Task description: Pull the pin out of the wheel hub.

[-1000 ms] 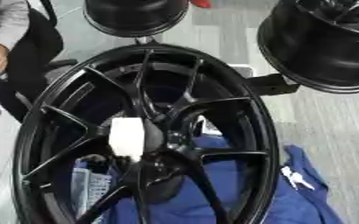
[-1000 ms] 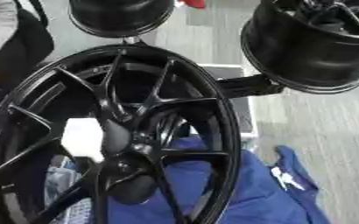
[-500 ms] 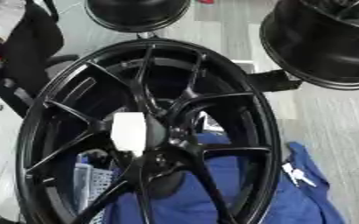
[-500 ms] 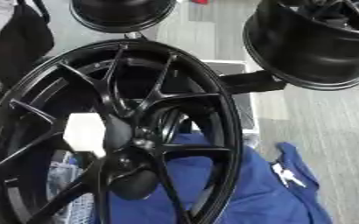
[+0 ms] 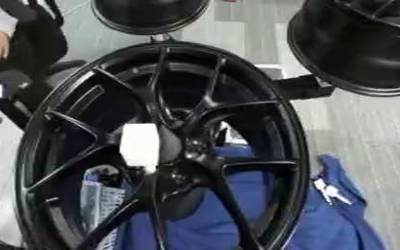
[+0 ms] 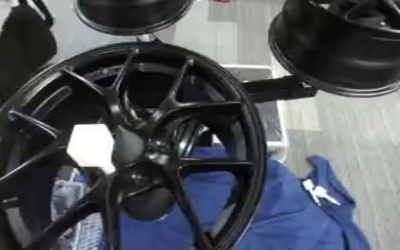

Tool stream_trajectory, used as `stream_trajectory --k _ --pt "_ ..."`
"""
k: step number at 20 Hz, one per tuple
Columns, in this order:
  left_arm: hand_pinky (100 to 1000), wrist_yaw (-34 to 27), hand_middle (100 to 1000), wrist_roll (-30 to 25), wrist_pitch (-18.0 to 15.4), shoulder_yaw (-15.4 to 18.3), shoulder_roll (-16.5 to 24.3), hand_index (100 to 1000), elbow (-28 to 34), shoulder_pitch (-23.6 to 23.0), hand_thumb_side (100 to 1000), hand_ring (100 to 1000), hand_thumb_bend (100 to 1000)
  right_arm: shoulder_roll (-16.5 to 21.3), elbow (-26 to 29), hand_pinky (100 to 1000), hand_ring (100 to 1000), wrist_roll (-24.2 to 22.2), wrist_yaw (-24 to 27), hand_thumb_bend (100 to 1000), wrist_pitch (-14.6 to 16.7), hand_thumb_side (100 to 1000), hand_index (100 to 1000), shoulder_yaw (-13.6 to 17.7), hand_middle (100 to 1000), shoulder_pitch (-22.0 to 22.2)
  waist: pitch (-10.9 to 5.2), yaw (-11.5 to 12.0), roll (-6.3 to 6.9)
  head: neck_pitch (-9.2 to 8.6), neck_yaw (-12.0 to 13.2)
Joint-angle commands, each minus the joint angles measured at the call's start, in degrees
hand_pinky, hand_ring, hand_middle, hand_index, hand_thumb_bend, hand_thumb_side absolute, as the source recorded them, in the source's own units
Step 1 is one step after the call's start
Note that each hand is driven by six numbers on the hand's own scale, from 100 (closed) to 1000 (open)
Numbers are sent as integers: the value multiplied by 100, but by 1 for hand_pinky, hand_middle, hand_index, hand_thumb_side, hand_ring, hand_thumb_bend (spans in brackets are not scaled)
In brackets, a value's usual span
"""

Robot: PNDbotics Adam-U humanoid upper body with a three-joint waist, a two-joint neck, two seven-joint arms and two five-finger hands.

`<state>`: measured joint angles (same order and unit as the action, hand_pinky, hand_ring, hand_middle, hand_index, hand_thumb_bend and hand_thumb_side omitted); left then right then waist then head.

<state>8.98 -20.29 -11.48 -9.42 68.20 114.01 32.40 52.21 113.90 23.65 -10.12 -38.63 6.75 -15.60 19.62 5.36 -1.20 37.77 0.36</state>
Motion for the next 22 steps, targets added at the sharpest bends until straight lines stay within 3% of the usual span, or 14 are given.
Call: stream_trajectory --k 1,10,22 --pt "794 56 674 -183 -363 -279 284 803 58 256 244 741 414 190 69 741 607 -3 8 100 -18 276 694 25 489 -64 -123 -13 23 4 38" --pt "805 383 712 -285 -1636 -784 173 844 58 732 144 760 493 198 69 740 605 2 60 100 6 280 692 -19 487 -75 -113 -39 43 -36 18" --pt "812 247 737 -955 -2246 -1372 -172 843 58 1380 100 768 541 211 69 741 605 -22 112 100 23 286 692 -66 487 -83 -72 -61 30 -80 18"
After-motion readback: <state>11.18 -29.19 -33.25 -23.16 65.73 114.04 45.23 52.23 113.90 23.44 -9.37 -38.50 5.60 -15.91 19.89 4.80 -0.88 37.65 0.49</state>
